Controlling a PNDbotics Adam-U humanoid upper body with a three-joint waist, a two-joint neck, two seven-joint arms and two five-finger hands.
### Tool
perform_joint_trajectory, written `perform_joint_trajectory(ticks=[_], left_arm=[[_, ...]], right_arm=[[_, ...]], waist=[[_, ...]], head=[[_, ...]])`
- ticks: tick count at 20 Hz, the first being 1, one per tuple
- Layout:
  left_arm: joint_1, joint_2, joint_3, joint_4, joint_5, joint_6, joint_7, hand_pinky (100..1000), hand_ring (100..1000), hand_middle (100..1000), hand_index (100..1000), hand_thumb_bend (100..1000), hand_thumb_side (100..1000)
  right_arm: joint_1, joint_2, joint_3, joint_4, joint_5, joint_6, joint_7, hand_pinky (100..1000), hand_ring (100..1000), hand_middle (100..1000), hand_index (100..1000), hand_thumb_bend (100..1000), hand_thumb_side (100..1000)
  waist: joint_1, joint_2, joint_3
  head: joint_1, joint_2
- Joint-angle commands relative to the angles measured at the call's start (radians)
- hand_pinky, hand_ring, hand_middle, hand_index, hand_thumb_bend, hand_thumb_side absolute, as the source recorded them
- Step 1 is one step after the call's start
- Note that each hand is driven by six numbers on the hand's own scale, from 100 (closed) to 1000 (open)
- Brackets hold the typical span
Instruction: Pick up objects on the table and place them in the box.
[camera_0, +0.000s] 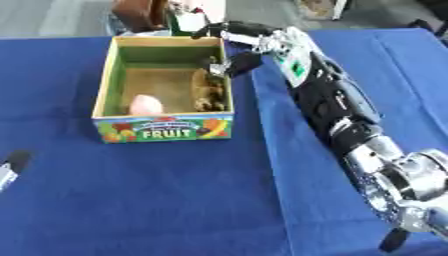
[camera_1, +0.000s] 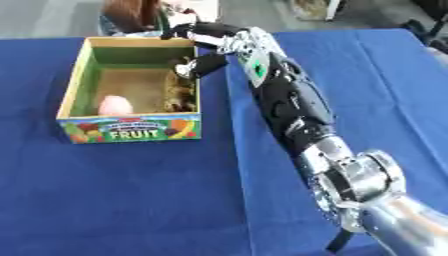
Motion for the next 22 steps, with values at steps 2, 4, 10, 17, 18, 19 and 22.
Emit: perform_joint_trajectory(ticks=[2, 4, 10, 17, 18, 19, 22], left_arm=[[0.001, 0.009, 0.018, -0.01, -0.008, -0.002, 0.006, 575, 424, 529, 698, 679, 178], [0.006, 0.007, 0.023, -0.008, -0.011, -0.002, 0.012, 576, 424, 529, 698, 680, 181], [0.025, 0.004, 0.037, 0.002, -0.023, -0.002, 0.027, 576, 424, 532, 697, 678, 190], [0.039, -0.006, 0.053, 0.012, -0.037, -0.003, 0.044, 577, 423, 531, 695, 678, 198], [0.038, -0.006, 0.055, 0.012, -0.039, -0.003, 0.047, 577, 423, 531, 695, 677, 197], [0.037, -0.005, 0.057, 0.013, -0.04, -0.004, 0.049, 577, 424, 532, 695, 677, 197], [0.036, -0.006, 0.063, 0.011, -0.042, -0.005, 0.058, 577, 424, 536, 692, 675, 195]], right_arm=[[0.001, -0.047, 0.012, -0.043, -0.043, -0.153, 0.094, 955, 1000, 940, 1000, 117, 498], [0.018, -0.07, 0.031, -0.072, -0.072, -0.178, 0.071, 950, 1000, 939, 1000, 132, 412], [0.103, -0.18, 0.123, -0.208, -0.16, -0.242, -0.008, 893, 1000, 906, 980, 100, 194], [0.251, -0.286, 0.097, -0.378, -0.265, -0.245, -0.112, 838, 1000, 865, 965, 100, 130], [0.276, -0.297, 0.089, -0.404, -0.281, -0.245, -0.128, 835, 1000, 859, 967, 100, 121], [0.301, -0.305, 0.079, -0.429, -0.296, -0.245, -0.144, 833, 1000, 855, 968, 100, 114], [0.373, -0.311, 0.044, -0.463, -0.34, -0.245, -0.188, 808, 1000, 826, 971, 100, 100]], waist=[[0.003, -0.02, -0.009], [0.0, -0.019, -0.015], [-0.009, -0.016, -0.055], [-0.016, 0.0, -0.086], [-0.017, 0.002, -0.092], [-0.018, 0.004, -0.097], [-0.017, 0.014, -0.103]], head=[[0.017, -0.008], [0.035, -0.013], [0.09, -0.015], [0.166, -0.033], [0.175, -0.034], [0.182, -0.034], [0.201, -0.04]])
